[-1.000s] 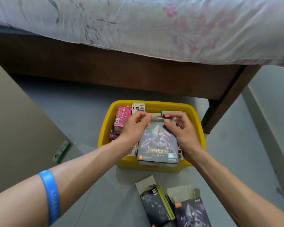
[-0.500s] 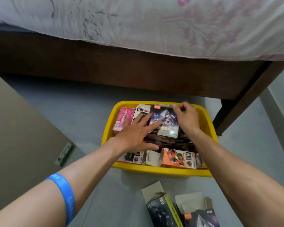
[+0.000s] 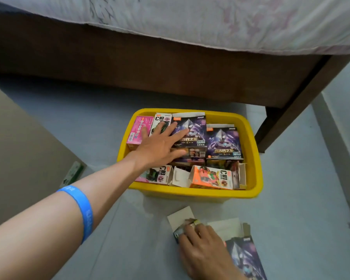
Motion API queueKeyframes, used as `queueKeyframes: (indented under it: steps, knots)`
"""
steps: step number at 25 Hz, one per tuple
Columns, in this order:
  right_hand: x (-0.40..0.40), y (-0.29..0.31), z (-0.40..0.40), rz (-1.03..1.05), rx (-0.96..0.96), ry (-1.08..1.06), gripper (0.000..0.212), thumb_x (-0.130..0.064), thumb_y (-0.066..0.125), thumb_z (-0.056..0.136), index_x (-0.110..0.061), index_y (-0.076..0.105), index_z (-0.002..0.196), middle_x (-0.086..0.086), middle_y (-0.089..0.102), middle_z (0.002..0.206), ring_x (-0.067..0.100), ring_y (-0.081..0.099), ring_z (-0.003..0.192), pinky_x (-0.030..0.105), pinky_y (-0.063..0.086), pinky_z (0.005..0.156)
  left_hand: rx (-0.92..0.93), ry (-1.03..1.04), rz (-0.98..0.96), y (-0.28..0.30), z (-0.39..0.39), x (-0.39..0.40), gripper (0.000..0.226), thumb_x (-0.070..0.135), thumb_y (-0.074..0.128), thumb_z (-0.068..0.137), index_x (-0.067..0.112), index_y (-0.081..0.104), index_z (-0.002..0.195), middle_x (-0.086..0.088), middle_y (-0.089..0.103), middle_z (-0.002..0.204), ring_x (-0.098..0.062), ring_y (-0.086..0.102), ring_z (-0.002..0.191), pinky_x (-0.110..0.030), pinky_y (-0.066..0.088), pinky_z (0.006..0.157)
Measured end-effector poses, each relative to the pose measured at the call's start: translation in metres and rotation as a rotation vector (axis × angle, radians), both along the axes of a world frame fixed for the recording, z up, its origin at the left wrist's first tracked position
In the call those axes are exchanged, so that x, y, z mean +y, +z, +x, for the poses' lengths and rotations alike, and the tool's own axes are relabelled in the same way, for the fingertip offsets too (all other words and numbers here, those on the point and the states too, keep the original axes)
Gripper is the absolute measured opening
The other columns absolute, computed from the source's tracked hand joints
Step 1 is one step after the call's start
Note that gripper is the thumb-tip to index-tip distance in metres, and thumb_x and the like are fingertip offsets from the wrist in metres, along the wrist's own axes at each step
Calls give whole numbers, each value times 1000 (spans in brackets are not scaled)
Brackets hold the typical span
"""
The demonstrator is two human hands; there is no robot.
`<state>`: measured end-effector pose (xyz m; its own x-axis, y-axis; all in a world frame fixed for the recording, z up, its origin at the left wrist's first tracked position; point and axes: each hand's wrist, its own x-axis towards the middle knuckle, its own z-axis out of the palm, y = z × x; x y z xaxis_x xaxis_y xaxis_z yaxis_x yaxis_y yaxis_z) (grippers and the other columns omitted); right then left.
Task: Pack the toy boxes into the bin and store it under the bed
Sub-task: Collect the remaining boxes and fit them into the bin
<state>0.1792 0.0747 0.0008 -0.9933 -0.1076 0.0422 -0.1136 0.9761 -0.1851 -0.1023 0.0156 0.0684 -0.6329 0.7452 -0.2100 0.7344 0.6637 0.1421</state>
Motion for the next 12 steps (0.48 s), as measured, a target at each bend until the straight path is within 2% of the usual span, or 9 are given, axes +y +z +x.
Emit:
queueKeyframes:
  steps: [1, 2, 3, 5, 7, 9, 11, 12]
  knots:
    - [-4, -7, 5, 42, -227, -82, 49, -58, 74, 51, -19, 71, 81, 9, 72, 92, 31, 59, 63, 37, 50, 49, -2, -10, 13, 4, -1, -2, 72, 74, 33, 92, 54, -3, 151, 7, -5, 167, -29, -7, 152, -68, -1, 113]
    - [-7, -13, 6, 47, -375, -175, 69, -67, 73, 33, -21, 75, 85, 12, 73, 99, 33, 63, 62, 39, 51, 46, 5, -25, 27, 7, 1, -5, 74, 72, 36, 92, 52, -3, 152, 6, -6, 167, -28, -8, 152, -66, -1, 115]
    - [-9, -17, 7, 48, -452, -237, 84, -69, 73, 18, -20, 77, 87, 16, 73, 102, 37, 64, 61, 41, 50, 44, 21, -41, 41, 11, 4, -9, 75, 69, 39, 93, 50, -2, 153, 6, -6, 167, -26, -8, 152, -64, -3, 116]
    - [-9, -24, 8, 96, -484, -263, 95, -63, 77, 8, -17, 78, 92, 22, 72, 103, 41, 64, 62, 45, 51, 45, 82, -61, 119, 19, 12, -18, 73, 62, 44, 95, 41, 10, 156, 2, 4, 167, -24, 0, 153, -59, 1, 119]
    - [-10, -27, 8, 145, -485, -279, 96, -51, 79, 9, -14, 77, 98, 27, 70, 99, 40, 63, 63, 48, 54, 52, 147, -57, 276, 32, 20, -33, 61, 46, 53, 96, 25, 37, 150, -4, 34, 158, -26, 27, 145, -51, 21, 120]
    - [-6, -19, 4, 84, -546, -272, 101, -49, 79, 20, -12, 72, 113, 24, 67, 94, 39, 62, 69, 48, 55, 64, 215, -45, 417, 43, 23, -50, 39, 30, 61, 92, 16, 60, 129, -5, 59, 132, -25, 50, 122, -43, 42, 103]
    - [-1, -14, 3, -38, -504, -296, 102, -54, 69, 50, -22, 43, 144, 11, 56, 116, 33, 58, 98, 42, 48, 86, 173, 15, 476, 52, 26, -69, 17, 21, 63, 91, 18, 69, 107, 0, 68, 107, -21, 60, 100, -37, 51, 83]
    - [1, -12, 6, -125, -455, -262, 97, -57, 62, 60, -33, 27, 147, 0, 48, 127, 24, 52, 111, 36, 44, 91, 111, 58, 481, 55, 28, -77, 10, 20, 63, 90, 21, 70, 98, 4, 70, 97, -18, 63, 90, -36, 54, 75]
